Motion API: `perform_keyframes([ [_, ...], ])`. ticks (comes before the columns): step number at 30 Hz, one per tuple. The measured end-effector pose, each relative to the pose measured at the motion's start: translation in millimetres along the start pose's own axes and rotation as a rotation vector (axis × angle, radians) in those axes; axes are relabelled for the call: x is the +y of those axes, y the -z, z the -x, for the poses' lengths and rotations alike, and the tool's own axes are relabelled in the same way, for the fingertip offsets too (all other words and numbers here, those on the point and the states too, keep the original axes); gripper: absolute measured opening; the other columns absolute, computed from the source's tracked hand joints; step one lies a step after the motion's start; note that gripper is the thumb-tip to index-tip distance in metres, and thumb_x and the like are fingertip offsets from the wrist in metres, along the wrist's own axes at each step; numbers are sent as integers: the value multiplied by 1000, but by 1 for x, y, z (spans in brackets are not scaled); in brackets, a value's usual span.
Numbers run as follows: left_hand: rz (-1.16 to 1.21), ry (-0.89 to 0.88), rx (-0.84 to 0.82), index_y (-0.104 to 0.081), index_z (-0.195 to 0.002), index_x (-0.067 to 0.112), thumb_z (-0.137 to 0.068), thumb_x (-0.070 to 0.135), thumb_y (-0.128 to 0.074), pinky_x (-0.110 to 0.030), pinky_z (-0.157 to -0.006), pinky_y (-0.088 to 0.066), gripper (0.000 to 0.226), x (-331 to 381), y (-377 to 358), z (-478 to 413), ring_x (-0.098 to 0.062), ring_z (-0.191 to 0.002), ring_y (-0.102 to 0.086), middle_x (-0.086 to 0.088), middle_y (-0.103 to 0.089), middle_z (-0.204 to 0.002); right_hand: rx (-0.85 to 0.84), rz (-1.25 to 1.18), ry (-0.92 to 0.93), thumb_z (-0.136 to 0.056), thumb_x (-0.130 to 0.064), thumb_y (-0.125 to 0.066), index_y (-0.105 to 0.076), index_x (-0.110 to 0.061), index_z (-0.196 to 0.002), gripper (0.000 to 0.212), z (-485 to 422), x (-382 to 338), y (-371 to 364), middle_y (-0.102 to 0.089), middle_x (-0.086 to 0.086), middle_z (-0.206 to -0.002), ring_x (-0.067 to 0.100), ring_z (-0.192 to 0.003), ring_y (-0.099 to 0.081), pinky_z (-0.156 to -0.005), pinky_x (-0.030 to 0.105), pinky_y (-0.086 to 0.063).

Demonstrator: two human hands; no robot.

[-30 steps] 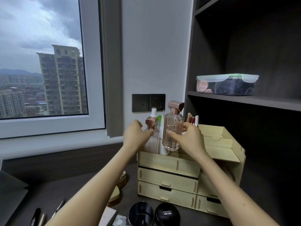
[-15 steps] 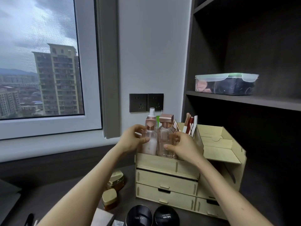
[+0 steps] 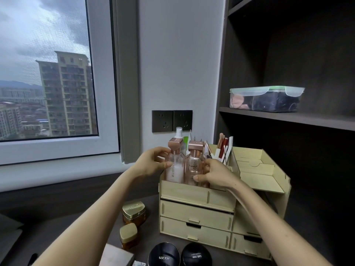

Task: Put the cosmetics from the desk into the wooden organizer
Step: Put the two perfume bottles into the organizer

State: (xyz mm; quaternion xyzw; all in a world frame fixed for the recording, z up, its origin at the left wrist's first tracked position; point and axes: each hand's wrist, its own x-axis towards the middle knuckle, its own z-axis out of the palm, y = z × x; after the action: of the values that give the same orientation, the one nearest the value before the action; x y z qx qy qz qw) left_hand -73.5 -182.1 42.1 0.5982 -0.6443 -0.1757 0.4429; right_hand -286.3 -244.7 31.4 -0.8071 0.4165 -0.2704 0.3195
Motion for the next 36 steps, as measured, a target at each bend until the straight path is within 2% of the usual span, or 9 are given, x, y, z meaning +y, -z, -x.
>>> perform_keyframes([
  [2, -3, -3, -1, -55, -120, 13, -81, 11, -69, -11, -71, -47, 42, -1, 0, 0, -16, -94, -60, -1, -61, -104, 10, 26, 0, -78, -16, -73, -56, -15, -109, 36, 1, 0, -2, -65, -10, -79, 9, -69, -62, -58, 11, -46],
  [4, -3, -2, 5, -55, -120, 14, -80, 12, -69, -10, -69, -47, 42, -1, -1, 0, -14, -93, -60, 0, -61, -103, 36, 108, 9, -77, -20, -74, -53, -14, -121, 49, 1, 1, -4, -64, -2, -106, 15, -96, -61, -80, 22, -47],
  [7, 2, 14, -3, -52, -124, 14, -82, 13, -67, -15, -74, -48, 45, -1, -1, 1, -14, -95, -61, -2, -61, -109, 37, 114, -5, -77, -15, -74, -44, -10, -133, 64, 3, 1, -5, -59, 7, -126, 17, -103, -59, -81, 22, -46],
  [10, -5, 20, -21, -50, -128, 14, -82, 13, -67, -19, -79, -49, 49, 2, 1, 6, -16, -100, -61, -6, -61, -118, 85, 124, -24, -77, -11, -73, -35, -10, -141, 74, 12, -4, -3, -59, 7, -119, 19, -97, -62, -78, 24, -48],
  [16, -83, 18, 85, -57, -120, 14, -82, 15, -67, -28, -88, -50, 39, 6, 28, 39, -17, -102, -61, -4, -64, -113, 543, 189, 221, -83, -8, -64, -58, -15, -121, 39, 60, -24, -15, -58, -8, -87, 6, -80, -56, -70, 14, -39],
  [19, -158, 44, 93, -63, -109, 16, -83, 14, -66, -17, -79, -46, 27, -2, 43, 70, -11, -91, -62, 0, -66, -103, 356, 138, 300, -84, -12, -65, -66, -18, -109, 25, 80, -34, -42, -60, -12, -84, -3, -77, -55, -67, 8, -41],
  [24, -327, 189, 143, -69, -94, 22, -80, 14, -69, -21, -74, -47, 16, -31, 62, 131, -6, -78, -61, 9, -67, -86, -67, 157, 222, -84, -17, -64, -71, -18, -98, 15, 82, -32, -103, -65, -7, -85, 7, -79, -60, -74, 19, -46],
  [31, -410, 377, 168, -71, -90, 14, -78, 4, -67, -24, -75, -47, 16, -72, 82, 182, -9, -67, -58, 1, -69, -81, -312, 293, 236, -81, -15, -69, -62, -20, -117, 37, 48, -24, -161, -64, 3, -115, 14, -96, -59, -89, 30, -49],
  [36, -581, 453, 104, -71, -98, 10, -75, 1, -60, -18, -73, -43, 27, -92, 89, 200, -17, -87, -67, -5, -73, -97, -396, 489, 343, -80, -15, -68, -54, -24, -127, 50, 20, -24, -191, -55, 0, -132, 22, -123, -49, -100, 34, -40],
])
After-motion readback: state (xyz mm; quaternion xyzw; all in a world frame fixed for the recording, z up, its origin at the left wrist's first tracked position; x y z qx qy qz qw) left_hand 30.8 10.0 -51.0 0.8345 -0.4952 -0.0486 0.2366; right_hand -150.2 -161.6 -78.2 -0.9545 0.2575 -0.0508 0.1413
